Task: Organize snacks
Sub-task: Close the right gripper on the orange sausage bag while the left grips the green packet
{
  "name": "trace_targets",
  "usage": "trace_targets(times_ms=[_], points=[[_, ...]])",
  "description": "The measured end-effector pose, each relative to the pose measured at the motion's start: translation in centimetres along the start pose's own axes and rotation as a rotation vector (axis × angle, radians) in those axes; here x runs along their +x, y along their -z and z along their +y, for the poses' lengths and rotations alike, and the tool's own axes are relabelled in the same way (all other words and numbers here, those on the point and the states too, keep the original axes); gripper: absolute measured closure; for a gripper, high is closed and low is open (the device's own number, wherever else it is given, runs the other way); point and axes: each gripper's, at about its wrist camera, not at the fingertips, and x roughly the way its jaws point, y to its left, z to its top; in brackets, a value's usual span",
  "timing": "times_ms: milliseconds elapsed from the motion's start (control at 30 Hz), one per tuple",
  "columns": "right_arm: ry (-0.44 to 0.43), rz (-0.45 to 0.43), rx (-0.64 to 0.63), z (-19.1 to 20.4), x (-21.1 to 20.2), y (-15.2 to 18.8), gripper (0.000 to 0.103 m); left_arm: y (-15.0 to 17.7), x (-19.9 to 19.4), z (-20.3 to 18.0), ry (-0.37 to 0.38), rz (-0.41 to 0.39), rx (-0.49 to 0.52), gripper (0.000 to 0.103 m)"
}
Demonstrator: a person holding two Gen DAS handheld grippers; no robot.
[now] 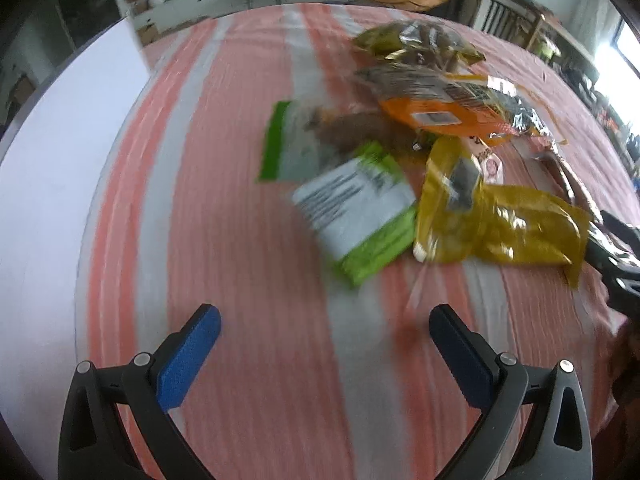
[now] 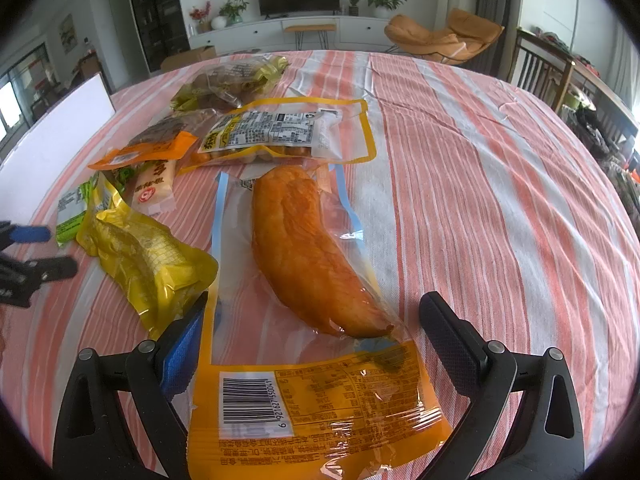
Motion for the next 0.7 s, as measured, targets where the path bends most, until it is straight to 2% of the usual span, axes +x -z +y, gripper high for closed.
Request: trace_targets(times_ms=[133, 233, 333, 467, 567, 700], points=[[0.001, 0.000, 0.000, 0.0, 0.0, 0.0, 0.002, 0.4, -2.9, 2.2, 0.091, -0.058, -0.044, 0.000], [0.003, 0.001, -0.001, 0.0, 0.0, 0.0, 0.002, -1.2, -4.3, 2.5, 0.105, -0.115, -0.048, 0.000], [0.002, 0.001, -0.001, 0.0, 0.0, 0.0, 0.002, -3.2, -4.1, 2.1, 0.111, -0.154, -0.110, 0.000], [0.004, 0.001, -0.002, 0.0, 0.0, 0.0, 0.002, -5.7, -1.1, 0.4, 0.027, -0.153, -0.192, 0.000], [0.001, 0.000, 0.000, 0.0, 0.0, 0.0, 0.002, -5.8, 1.1, -0.6, -0.087, -0.111, -0.156, 0.000], [0.000, -0.001, 0.001, 0.1, 0.1, -0.1, 0.002, -3.9, 0.4, 1.5, -0.146, -0.113, -0.096, 0.000]])
